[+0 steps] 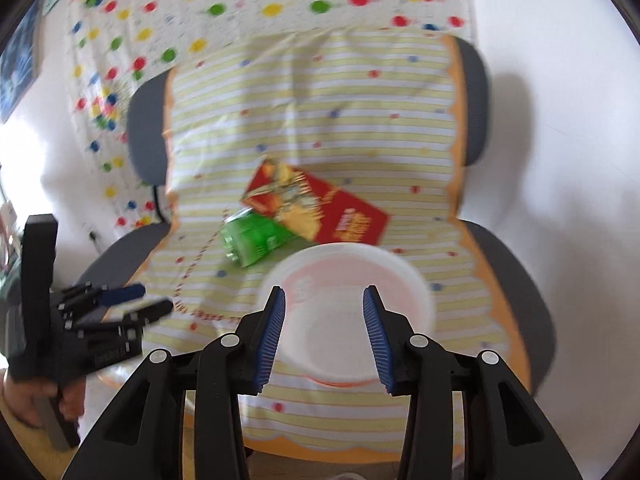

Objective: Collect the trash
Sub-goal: 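Grasp the white bowl rim with the right tool while the left tool grasps the white carton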

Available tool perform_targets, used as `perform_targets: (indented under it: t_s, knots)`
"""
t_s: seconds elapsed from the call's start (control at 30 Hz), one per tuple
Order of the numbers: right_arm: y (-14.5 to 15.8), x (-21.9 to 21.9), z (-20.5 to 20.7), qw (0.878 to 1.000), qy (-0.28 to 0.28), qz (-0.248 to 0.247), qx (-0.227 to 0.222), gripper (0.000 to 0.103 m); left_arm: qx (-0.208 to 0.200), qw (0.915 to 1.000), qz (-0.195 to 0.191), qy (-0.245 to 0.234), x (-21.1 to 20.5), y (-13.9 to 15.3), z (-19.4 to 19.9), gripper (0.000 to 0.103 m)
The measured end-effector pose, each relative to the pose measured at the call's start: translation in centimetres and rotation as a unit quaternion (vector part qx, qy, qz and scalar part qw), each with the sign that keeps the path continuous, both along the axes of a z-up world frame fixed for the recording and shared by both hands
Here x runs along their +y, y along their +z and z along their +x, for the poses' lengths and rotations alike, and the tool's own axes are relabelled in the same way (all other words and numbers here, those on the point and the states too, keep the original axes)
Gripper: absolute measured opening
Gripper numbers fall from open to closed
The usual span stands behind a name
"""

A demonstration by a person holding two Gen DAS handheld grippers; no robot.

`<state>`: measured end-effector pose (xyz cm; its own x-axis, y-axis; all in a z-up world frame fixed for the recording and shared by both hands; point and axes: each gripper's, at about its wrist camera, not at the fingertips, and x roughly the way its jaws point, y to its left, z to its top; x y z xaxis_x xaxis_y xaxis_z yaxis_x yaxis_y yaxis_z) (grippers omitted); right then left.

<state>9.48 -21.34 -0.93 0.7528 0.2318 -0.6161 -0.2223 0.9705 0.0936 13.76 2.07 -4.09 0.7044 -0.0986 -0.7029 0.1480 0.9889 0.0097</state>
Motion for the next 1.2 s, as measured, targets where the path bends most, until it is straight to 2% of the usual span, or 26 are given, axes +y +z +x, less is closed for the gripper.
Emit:
perform_targets:
  t_s: [0.07, 0.23, 0.43, 0.53, 0.63, 0.7, 0.8, 0.87, 0.9, 0.97, 1.0, 1.03, 1.17, 1.2]
  knots:
    - [-0.2, -1.4, 0.2, 1.0, -0.014, 0.001, 0.005, 0.048, -0.006, 0.9999, -0.003, -0.013, 0.1, 0.4, 2.0, 0.053]
    - [-1.9, -3.2, 1.8, 0.999, -0.034, 0.001, 0.039, 0.061, -0.008, 0.9988, -0.026, -0.04, 0.3, 1.3, 7.7, 0.053]
    - [-3.5, -4.7, 3.4, 0.997, -0.048, 0.03, 0.054, 0.062, -0.003, 0.9968, -0.029, -0.075, -1.3, 1.3, 14.8, 0.053]
    - [-4.3, -5.1, 4.3, 0.996, -0.047, 0.043, 0.064, 0.063, 0.006, 0.9949, -0.058, -0.083, -1.2, 0.8, 17.8, 0.053]
    - [-5.1, -5.3, 5.0, 0.995, -0.046, 0.049, 0.073, 0.064, 0.018, 0.9921, -0.078, -0.097, -1.4, 0.3, 19.5, 0.053]
    - [-5.7, -5.4, 5.5, 0.994, -0.043, 0.055, 0.081, 0.064, 0.024, 0.9909, -0.077, -0.108, -1.9, -0.1, 20.1, 0.053]
    - [-6.2, -5.2, 6.1, 0.994, -0.04, 0.06, 0.085, 0.064, 0.022, 0.9909, -0.067, -0.114, -2.5, -0.2, 20.5, 0.042]
    - [-6.3, -5.3, 6.1, 0.993, -0.043, 0.067, 0.083, 0.064, 0.016, 0.9901, -0.073, -0.119, -2.5, 0.1, 20.3, 0.024]
    - [-6.2, -5.3, 6.0, 0.993, -0.047, 0.071, 0.081, 0.064, 0.01, 0.9895, -0.078, -0.121, -2.5, 0.4, 20.0, 0.021]
    - [-6.2, -5.5, 5.9, 0.993, -0.057, 0.071, 0.077, 0.06, -0.006, 0.9885, -0.079, -0.129, -3.0, 1.2, 18.6, 0.011]
    - [-6.4, -5.5, 6.0, 0.993, -0.061, 0.07, 0.078, 0.05, -0.02, 0.9877, -0.075, -0.136, -3.4, 1.7, 17.7, 0.009]
    - [-6.7, -5.5, 6.2, 0.992, -0.062, 0.073, 0.084, 0.046, -0.032, 0.9864, -0.075, -0.143, -3.9, 2.2, 16.9, 0.005]
    - [-7.7, -5.4, 7.3, 0.989, -0.067, 0.089, 0.101, 0.037, -0.084, 0.9839, -0.053, -0.148, -5.7, 4.5, 13.9, 0.0]
    - [-7.9, -5.3, 7.4, 0.988, -0.074, 0.084, 0.103, 0.02, -0.096, 0.9831, -0.045, -0.149, -6.2, 5.2, 13.1, 0.0]
